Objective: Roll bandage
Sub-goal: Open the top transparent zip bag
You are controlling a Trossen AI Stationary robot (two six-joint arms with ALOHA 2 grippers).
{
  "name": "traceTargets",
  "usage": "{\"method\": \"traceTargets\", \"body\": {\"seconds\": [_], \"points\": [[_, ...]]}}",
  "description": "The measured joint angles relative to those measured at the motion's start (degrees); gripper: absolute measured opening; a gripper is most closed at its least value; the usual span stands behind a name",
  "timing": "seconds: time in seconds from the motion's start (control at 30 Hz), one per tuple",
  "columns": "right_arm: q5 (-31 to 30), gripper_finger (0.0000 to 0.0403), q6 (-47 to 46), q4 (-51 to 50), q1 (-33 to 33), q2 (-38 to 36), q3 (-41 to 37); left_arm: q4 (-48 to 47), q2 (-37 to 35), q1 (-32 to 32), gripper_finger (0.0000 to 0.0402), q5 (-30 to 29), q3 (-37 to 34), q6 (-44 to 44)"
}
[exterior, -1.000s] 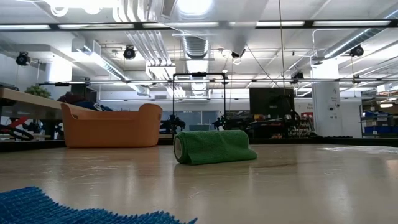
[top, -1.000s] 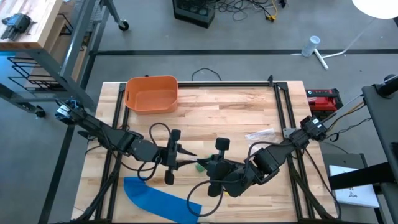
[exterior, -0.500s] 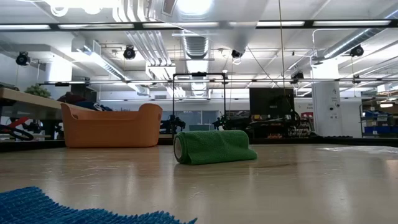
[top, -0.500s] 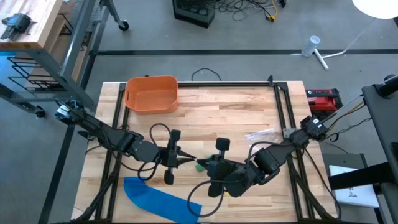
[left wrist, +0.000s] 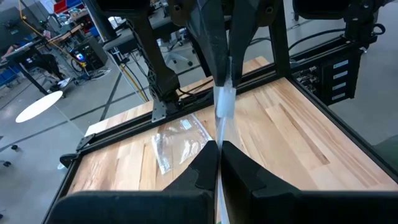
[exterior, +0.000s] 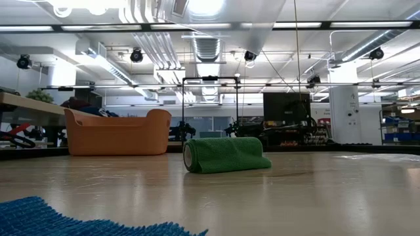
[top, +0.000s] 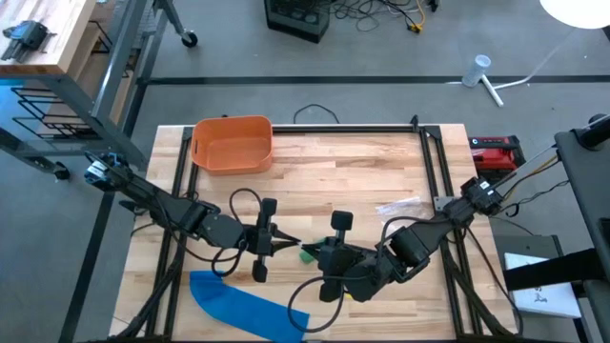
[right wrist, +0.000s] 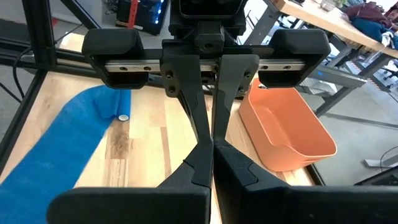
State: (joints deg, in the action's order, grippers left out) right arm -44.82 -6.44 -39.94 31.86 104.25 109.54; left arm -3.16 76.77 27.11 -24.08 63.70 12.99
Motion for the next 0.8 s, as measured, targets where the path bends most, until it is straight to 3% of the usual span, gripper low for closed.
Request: {"method": "traceTargets", "body": {"seconds": [0.6, 0.8], "points": [[-0.1, 0.0001, 0.1, 0.0, -0.7, 1.1, -0.1, 0.1, 0.0, 0.0, 0.0000, 0.0, -0.1, 0.0], [-0.2, 0.0026, 0.1, -0.2, -0.8, 0.6, -0.1, 0.2, 0.0, 0.0, 0.0000, 0.3, -0.1, 0.0]]}}
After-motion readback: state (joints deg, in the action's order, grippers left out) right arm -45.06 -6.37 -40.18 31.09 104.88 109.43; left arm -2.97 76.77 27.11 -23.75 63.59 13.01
